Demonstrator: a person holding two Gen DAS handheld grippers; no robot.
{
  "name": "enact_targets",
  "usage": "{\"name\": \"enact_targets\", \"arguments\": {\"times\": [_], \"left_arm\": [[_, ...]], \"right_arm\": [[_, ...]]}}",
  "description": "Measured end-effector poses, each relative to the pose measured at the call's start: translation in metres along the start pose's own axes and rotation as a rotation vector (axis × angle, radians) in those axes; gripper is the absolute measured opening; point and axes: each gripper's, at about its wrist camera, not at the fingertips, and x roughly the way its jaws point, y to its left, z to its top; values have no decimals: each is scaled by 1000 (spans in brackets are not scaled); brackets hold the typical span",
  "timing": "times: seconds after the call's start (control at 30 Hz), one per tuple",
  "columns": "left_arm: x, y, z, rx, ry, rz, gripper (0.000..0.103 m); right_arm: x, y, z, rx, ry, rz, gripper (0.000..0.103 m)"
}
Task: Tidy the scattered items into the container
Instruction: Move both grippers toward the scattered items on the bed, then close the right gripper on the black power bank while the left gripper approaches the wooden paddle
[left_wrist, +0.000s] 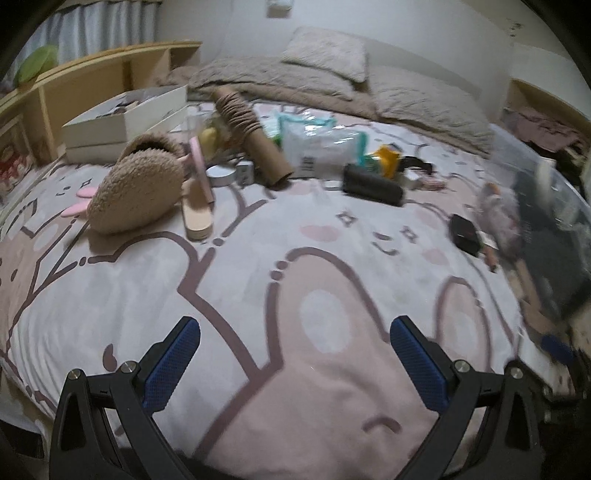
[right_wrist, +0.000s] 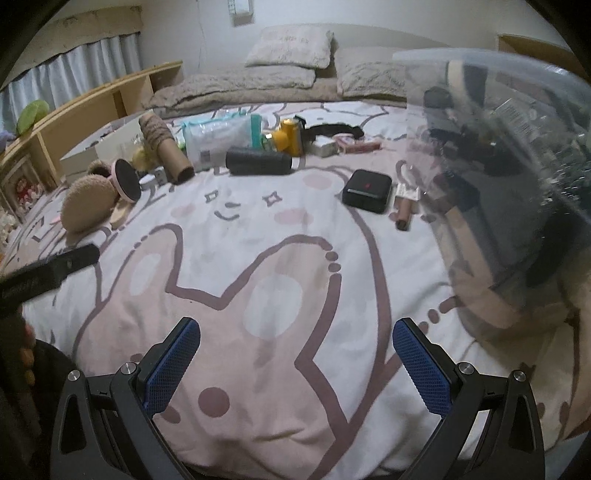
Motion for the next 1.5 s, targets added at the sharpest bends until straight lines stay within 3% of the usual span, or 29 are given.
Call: {"name": "enact_targets", "arguments": {"times": [0.33,0.53,0.87,1.13,1.23,1.5], "left_arm": [[61,20,32,-35,81,116,103],[96,39,45,-50,117,234,103],[126,75,65,-104,137,340,103],[150,102,74,-174,154,301,103],[152,105,75,-133,144,294,103],[149,117,77,-140,119,297,103]], "right_arm": [[35,-8,0,46,60,12,103],[52,-17,1,97,85,13,103],[71,-11,13,39,49,-44,103],[93,2,28,-71,72,-78,103],[101,-1,40,-60,86,-77,103],[128,-25,73,24,106,-93,103]]}}
